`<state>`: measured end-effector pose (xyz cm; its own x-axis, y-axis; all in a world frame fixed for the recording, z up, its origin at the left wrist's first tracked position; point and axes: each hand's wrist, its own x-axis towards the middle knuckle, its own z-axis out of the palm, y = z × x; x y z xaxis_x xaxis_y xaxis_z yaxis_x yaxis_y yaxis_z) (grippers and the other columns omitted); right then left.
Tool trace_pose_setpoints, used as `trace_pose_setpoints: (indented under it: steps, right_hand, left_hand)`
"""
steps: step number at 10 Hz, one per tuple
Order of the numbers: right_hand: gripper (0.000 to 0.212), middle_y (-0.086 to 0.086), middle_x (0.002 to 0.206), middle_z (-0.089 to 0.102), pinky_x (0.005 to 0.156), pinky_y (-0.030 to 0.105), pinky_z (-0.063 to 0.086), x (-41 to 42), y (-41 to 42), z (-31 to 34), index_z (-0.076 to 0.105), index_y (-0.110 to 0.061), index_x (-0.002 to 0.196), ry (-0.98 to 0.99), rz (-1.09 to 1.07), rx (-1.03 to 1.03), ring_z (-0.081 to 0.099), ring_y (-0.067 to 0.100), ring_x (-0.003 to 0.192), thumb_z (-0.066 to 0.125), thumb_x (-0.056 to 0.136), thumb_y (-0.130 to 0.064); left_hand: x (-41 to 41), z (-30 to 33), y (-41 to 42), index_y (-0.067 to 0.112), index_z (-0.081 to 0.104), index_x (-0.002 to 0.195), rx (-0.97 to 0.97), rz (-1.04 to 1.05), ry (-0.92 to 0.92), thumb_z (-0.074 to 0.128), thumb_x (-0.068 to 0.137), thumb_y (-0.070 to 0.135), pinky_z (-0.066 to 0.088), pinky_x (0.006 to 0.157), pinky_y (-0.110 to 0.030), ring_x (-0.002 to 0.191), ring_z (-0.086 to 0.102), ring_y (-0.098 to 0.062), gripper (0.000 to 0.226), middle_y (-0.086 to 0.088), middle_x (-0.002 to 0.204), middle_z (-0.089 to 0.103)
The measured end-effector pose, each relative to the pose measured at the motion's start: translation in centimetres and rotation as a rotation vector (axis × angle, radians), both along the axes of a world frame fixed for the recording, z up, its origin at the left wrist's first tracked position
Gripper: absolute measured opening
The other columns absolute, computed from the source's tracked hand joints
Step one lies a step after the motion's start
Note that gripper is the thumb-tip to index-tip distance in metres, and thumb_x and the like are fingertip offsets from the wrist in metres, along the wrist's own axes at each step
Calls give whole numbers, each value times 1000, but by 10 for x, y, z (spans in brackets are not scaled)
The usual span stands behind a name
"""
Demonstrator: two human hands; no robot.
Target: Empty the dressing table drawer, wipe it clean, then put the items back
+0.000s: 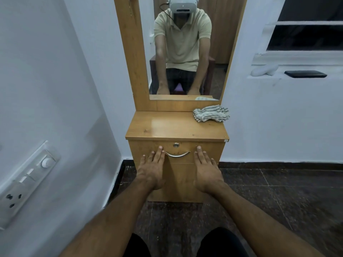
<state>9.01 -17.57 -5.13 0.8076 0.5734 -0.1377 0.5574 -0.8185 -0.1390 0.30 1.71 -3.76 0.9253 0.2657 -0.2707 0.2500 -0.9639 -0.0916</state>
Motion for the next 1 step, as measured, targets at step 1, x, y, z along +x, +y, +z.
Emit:
trace_pose_setpoints:
  steps: [1]
  right_hand:
    - [82, 6, 171, -7, 128, 42, 7, -8, 0, 20, -2, -11, 163, -60, 21, 44, -1, 21, 158, 45, 99, -32]
  left_hand:
    - [-2, 16, -13, 11, -9, 159, -24, -44, -103, 46, 99, 50, 5, 125, -48, 155, -1, -25, 91, -5, 168, -13]
